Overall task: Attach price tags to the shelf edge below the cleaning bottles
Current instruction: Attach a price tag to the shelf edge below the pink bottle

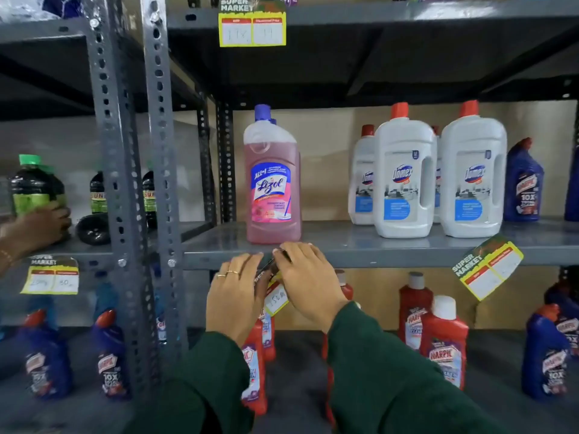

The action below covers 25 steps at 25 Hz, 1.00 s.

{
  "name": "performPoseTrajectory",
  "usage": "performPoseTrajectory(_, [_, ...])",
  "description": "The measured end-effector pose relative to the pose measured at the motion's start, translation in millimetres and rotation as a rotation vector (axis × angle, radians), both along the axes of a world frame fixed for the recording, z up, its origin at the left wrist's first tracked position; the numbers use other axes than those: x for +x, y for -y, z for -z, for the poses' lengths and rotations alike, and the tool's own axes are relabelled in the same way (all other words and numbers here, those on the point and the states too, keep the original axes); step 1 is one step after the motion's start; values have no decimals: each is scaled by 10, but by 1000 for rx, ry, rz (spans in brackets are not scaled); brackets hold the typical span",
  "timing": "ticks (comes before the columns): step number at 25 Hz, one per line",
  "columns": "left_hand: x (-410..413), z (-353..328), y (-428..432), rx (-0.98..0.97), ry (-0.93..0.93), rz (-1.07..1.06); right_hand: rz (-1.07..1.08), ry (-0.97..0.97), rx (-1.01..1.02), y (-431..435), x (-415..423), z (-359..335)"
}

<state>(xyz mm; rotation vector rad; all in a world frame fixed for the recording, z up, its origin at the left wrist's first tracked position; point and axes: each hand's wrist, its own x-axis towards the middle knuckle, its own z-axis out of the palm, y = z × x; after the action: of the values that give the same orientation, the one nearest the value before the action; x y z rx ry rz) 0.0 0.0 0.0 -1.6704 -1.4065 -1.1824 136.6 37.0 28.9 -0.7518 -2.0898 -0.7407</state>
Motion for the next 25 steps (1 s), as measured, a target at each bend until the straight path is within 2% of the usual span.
performPoseTrajectory(4, [2,48,-21,-71,219,126,16,-91,32,-17,-3,-18])
performPoseTrajectory(10, [-66,-120,-103,-144,400,283,12,-148,-20,-42,-55,-57])
performPoseTrajectory(14, [-76,-223,-41,-203,264,261,-66,-220,-104,-14,-8,14])
performPoseTrajectory(18, [-110,-278,-50,-153,122,237,-18,-250,-92,-34,21,58])
performPoseTrajectory(21, [-135,-281,-80,-87,70,147,2,-215,-74,-126,8,78])
performPoseTrajectory(25, [-195,-222,-144,-115,80,140,-30,-241,-122,-125,-8,55])
